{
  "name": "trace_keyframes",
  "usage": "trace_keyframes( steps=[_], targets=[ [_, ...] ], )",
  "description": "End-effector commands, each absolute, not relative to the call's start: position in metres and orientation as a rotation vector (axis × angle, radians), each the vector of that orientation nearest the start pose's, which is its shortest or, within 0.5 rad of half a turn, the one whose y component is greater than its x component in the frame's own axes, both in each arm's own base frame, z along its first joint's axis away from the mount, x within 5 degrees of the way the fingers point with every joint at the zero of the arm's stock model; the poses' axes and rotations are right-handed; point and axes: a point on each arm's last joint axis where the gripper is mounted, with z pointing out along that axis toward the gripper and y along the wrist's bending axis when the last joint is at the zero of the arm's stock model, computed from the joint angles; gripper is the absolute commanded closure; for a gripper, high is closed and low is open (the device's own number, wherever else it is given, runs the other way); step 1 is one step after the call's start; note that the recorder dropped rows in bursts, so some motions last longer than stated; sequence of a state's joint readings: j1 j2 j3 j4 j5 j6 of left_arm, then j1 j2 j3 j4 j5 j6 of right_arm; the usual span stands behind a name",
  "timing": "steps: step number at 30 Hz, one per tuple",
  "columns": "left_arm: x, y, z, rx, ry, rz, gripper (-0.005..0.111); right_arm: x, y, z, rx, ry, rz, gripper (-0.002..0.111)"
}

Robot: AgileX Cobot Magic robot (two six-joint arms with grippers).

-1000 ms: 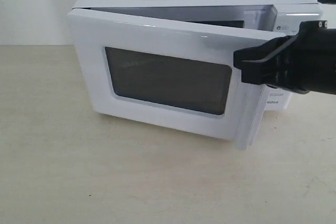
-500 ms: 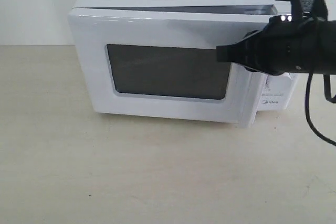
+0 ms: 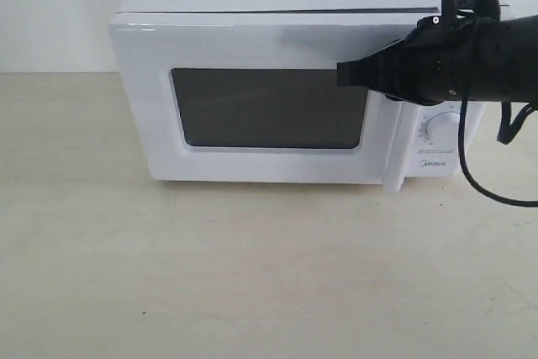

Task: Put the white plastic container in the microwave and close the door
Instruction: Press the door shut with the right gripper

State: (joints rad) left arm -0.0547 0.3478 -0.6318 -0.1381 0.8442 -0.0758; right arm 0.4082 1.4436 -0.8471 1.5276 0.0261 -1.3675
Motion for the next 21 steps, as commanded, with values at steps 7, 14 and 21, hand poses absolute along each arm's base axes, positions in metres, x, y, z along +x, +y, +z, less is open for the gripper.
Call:
trace_keyframes(
  steps=[7,14,21],
  targets=[
    [0.053,-0.012,0.326,-0.06,2.035,-0.242,0.102,0.299,0.127,0.277,-0.252,2.031,0.361,0.108],
    [0.053,-0.012,0.325,-0.06,2.038,-0.242,0.102,0.224,0.107,0.277,-0.258,2.012,0.453,0.108],
    [0.053,-0.012,0.326,-0.06,2.035,-0.242,0.102,0.151,0.079,0.258,-0.303,1.956,0.495,0.108]
  ],
)
